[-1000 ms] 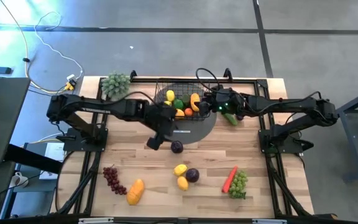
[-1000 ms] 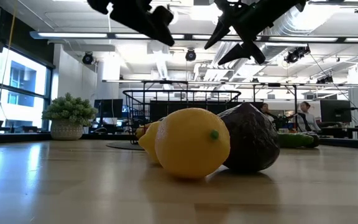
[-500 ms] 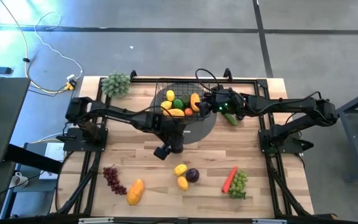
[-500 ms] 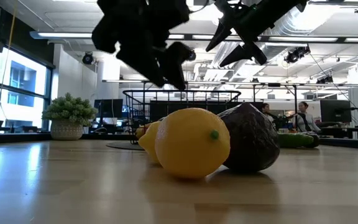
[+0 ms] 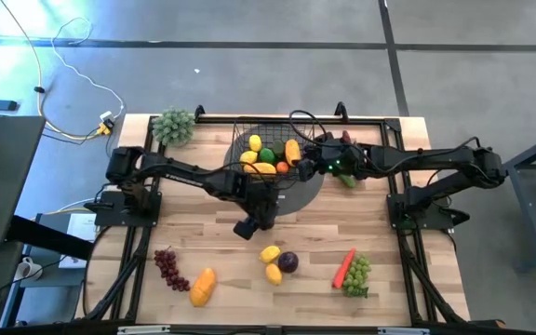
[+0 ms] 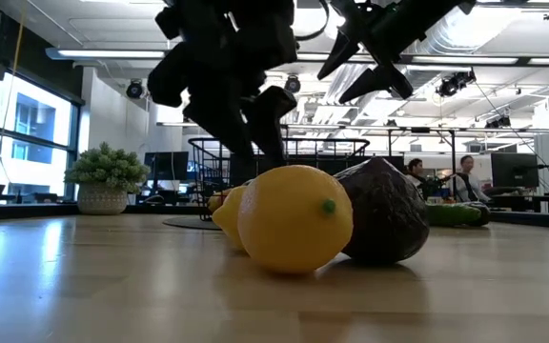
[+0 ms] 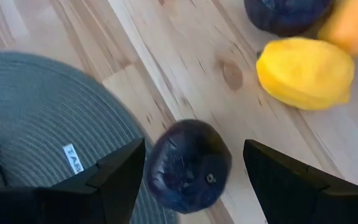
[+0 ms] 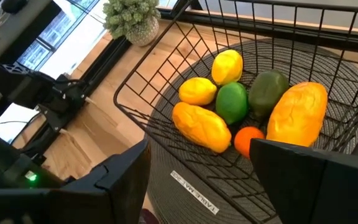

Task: Build produce basket
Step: Put the purple avocado into the wire basket

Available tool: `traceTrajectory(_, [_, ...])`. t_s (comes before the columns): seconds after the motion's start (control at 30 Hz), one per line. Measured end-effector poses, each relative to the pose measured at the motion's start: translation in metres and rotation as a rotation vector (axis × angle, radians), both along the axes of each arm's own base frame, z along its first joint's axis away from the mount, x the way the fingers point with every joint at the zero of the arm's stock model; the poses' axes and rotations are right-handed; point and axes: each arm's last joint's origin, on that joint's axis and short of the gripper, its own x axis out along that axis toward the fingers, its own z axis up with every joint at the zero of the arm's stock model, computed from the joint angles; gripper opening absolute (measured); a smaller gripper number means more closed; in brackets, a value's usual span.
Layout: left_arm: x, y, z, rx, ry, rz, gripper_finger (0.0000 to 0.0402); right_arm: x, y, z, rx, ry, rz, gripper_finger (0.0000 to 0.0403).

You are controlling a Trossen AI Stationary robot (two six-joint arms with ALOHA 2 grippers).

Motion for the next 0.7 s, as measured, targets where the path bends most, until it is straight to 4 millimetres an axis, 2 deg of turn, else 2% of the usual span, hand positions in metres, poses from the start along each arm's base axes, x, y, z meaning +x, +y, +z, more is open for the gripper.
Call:
traceTrajectory(0.17, [0.003, 0.001, -0.011, 0.013, 0.029, 0.008, 0.0264, 0.0, 0.001, 0.0, 0.002, 0.004, 0.004, 0.0255])
traceTrajectory(0.7, [0.003, 0.004, -0.011, 0.021, 0.031, 0.039, 0.0264, -0.001, 0.005, -0.002, 0.021, 0.013, 0.002, 0.0255])
